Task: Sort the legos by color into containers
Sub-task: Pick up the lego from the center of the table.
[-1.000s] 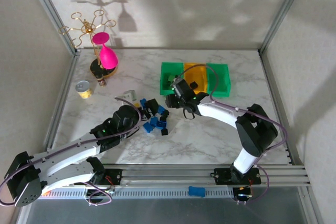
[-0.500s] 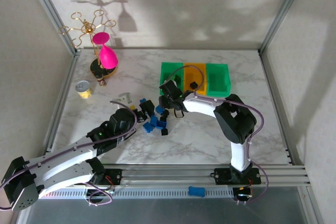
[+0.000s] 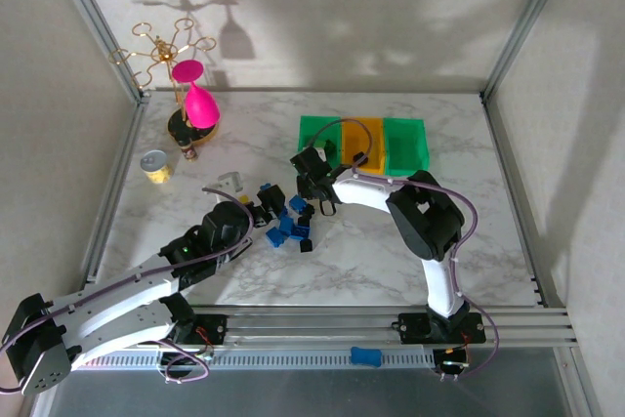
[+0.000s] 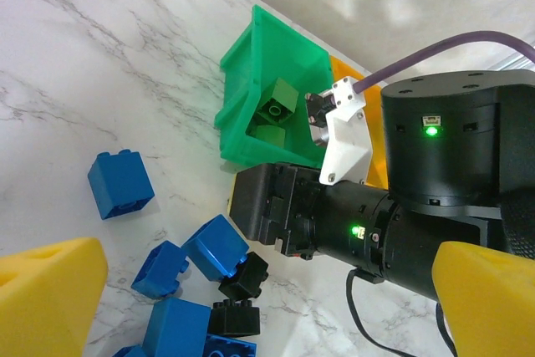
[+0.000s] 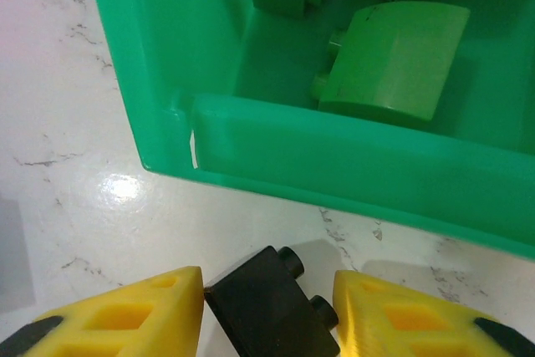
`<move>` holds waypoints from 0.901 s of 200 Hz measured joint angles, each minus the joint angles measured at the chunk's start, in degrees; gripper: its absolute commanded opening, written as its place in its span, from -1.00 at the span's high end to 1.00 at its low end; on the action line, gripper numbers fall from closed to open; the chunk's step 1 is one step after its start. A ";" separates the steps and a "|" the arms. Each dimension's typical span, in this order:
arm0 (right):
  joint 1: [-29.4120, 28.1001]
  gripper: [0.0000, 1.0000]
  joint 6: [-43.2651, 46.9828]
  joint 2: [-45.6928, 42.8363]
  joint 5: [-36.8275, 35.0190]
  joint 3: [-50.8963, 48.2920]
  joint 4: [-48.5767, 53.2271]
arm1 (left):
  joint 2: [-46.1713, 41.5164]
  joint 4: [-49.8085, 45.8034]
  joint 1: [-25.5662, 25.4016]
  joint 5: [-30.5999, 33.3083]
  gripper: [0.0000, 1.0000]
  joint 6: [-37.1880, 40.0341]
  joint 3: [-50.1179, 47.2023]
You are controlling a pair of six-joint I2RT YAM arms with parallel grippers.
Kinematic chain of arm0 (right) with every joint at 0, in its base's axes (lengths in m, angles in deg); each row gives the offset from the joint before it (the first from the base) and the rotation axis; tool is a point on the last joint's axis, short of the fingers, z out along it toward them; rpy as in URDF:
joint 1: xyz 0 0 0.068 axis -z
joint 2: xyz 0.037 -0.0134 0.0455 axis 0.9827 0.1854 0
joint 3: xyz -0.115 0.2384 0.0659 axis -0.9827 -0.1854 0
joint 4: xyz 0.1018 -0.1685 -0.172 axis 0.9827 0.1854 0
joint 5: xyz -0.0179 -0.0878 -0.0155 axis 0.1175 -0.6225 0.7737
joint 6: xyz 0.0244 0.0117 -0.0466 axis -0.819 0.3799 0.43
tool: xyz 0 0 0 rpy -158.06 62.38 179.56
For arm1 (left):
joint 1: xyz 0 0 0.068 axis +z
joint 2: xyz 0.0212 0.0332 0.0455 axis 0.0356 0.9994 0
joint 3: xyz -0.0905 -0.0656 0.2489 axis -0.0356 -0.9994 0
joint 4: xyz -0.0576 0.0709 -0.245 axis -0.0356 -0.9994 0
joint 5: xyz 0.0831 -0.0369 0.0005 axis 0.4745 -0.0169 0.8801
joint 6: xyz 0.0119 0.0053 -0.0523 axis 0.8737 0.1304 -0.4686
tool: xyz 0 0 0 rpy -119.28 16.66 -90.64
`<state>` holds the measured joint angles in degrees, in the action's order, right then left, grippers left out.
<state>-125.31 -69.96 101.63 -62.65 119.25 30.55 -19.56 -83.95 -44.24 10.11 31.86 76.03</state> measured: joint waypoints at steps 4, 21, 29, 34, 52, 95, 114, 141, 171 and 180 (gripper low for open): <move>0.00 0.18 -0.02 0.00 0.00 0.09 0.00 | 0.00 0.00 0.00 0.00 -0.99 -0.02 0.00; 0.00 0.25 0.02 0.00 0.00 0.11 0.00 | 0.00 0.00 0.00 0.00 -0.99 0.00 0.00; 0.00 0.28 0.02 0.00 0.00 0.11 0.00 | 0.00 0.00 0.00 0.00 -0.99 0.00 0.00; 0.00 0.29 0.02 0.00 0.00 0.11 -0.02 | 0.00 0.00 0.00 0.00 -0.99 0.00 0.00; 0.00 0.33 0.00 -0.04 0.00 0.11 -0.02 | -0.02 -0.02 0.00 0.00 -0.99 0.02 0.00; 0.00 0.36 0.00 -1.66 0.02 -1.42 0.07 | -0.70 -0.48 0.04 0.00 -0.99 0.02 0.00; 0.07 0.37 0.00 -4.39 0.04 -3.63 0.24 | -0.92 -0.66 0.04 0.00 -0.99 0.02 0.00; 0.55 0.39 -0.02 -9.01 0.22 -6.62 0.20 | -1.16 -0.87 0.04 -0.02 -0.99 0.02 0.00; 1.44 0.41 -0.04 -11.63 0.50 -7.61 -0.04 | -1.09 -0.83 0.04 -0.15 -0.99 0.04 0.04; 1.77 0.41 -0.07 -12.70 0.70 -8.41 -0.02 | -0.96 -0.85 0.04 -0.35 -0.99 0.13 0.13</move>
<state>-123.54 -70.02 88.93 -61.95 110.83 30.53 -20.52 -84.80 -44.20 9.76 31.99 76.16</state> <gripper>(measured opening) 0.298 0.996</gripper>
